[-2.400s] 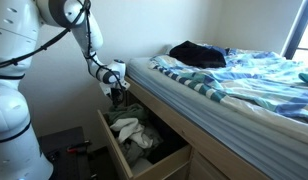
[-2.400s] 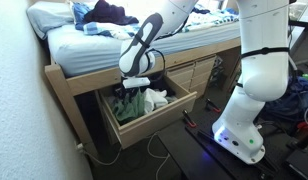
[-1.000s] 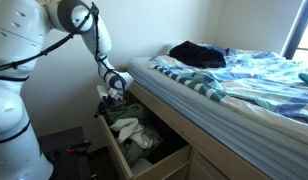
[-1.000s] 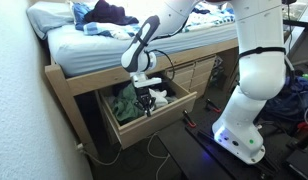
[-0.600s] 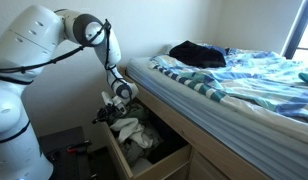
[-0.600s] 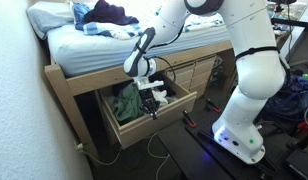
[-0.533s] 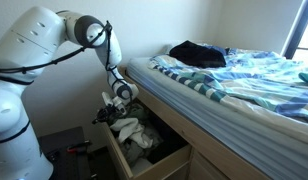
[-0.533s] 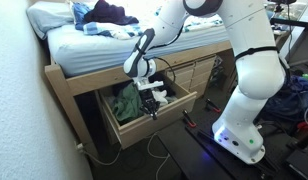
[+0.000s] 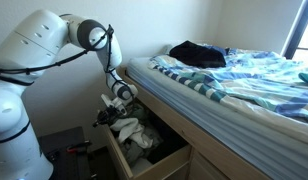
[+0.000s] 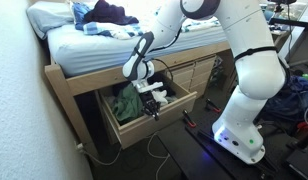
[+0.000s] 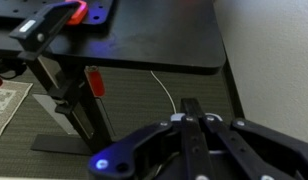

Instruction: Put the green cloth in the open drawer then close the drawer

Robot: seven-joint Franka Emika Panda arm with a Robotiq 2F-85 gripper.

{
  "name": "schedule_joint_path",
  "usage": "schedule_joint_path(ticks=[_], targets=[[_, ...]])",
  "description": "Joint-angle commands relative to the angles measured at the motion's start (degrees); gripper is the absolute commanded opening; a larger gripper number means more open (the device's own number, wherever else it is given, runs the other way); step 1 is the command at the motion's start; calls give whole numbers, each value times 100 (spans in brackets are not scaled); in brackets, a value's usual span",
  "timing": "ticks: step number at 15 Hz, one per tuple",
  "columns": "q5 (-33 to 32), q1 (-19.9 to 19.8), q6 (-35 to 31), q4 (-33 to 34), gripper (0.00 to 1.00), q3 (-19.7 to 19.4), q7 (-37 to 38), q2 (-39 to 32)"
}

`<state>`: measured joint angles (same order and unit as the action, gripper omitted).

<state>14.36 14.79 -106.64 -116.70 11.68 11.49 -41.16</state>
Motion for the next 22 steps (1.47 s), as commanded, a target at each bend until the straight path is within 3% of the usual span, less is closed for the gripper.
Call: schedule_joint_path(ticks=[1, 15, 22], targets=[[-302, 148, -253, -98, 0, -76, -131, 46], [-515, 228, -1878, -684, 0, -75, -92, 316], [-471, 217, -3067, -1170, 0, -75, -33, 589]])
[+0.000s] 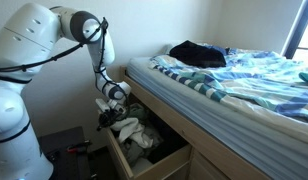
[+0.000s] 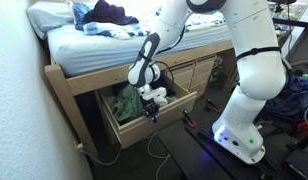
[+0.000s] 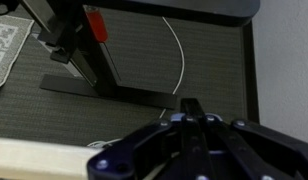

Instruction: Put the green cloth in the open drawer then close the drawer

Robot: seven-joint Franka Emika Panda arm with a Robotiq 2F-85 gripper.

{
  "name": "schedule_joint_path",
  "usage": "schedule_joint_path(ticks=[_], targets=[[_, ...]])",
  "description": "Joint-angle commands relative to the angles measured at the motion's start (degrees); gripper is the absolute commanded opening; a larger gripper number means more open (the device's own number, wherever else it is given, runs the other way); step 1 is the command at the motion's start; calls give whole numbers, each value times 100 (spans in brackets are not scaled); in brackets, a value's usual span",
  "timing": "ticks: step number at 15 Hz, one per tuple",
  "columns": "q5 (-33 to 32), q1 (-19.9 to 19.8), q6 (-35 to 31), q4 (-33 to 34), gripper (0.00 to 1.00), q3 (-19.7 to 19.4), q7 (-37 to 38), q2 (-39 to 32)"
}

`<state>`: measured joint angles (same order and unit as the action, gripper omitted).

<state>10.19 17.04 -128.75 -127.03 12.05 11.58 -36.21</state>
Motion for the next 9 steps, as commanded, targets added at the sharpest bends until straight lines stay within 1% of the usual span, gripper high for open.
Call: schedule_joint_path(ticks=[1, 4, 9], targets=[[-62, -6, -1026, -185, 0, -115, -27, 125], [-98, 10, -1612, -278, 0, -153, 31, 185], [-131, -5, -2541, -271, 0, -289, 63, 60]])
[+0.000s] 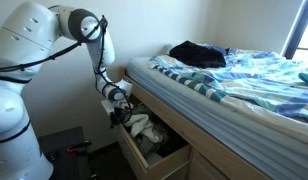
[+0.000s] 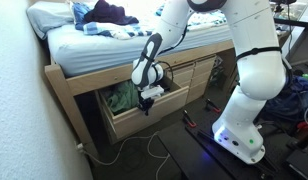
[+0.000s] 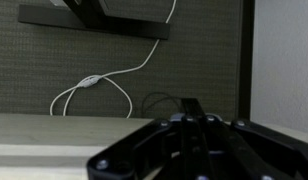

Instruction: Put the green cloth in the open drawer then close the drawer

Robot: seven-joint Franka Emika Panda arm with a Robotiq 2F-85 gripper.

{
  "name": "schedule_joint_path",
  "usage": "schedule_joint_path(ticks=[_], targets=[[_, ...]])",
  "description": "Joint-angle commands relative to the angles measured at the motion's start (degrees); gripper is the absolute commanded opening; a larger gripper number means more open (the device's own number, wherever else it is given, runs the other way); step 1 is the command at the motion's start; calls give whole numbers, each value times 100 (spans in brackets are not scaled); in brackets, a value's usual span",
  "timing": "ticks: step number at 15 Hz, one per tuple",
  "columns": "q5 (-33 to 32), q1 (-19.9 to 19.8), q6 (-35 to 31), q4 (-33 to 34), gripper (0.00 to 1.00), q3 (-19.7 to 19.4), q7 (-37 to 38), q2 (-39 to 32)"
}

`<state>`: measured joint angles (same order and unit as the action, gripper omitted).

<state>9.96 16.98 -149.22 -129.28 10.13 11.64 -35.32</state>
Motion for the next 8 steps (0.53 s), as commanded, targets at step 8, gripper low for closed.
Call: schedule_joint_path(ticks=[8], targets=[[-7, -19, -1776, 229, 0, -130, 108, -456]])
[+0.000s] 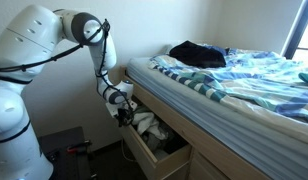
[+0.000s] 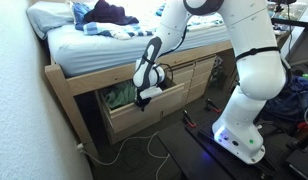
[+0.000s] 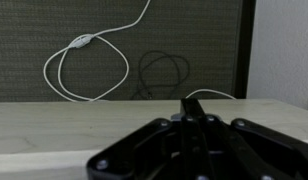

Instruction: Put the green cloth in the open drawer then close the drawer

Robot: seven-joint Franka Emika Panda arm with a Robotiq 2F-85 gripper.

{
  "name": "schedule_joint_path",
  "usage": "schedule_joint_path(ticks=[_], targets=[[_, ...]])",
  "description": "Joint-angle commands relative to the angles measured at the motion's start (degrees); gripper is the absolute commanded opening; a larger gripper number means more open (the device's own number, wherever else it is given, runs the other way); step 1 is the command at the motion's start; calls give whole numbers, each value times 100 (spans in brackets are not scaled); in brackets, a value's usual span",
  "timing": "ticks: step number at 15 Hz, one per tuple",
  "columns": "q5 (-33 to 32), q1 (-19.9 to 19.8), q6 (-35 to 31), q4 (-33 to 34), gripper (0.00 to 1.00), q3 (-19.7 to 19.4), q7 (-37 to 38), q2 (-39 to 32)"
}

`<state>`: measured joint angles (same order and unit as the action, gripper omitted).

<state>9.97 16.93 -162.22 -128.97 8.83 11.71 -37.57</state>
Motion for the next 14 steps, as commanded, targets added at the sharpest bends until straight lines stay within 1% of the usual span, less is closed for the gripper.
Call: schedule_joint_path(ticks=[1, 5, 7, 14], targets=[[13, -27, -639, 253, 0, 24, 95, -307], [90, 10, -1279, 485, 0, 27, 219, -604], [122, 94, -1517, 609, 0, -33, 354, -722], [219, 284, -1947, 930, 0, -173, 645, -974]])
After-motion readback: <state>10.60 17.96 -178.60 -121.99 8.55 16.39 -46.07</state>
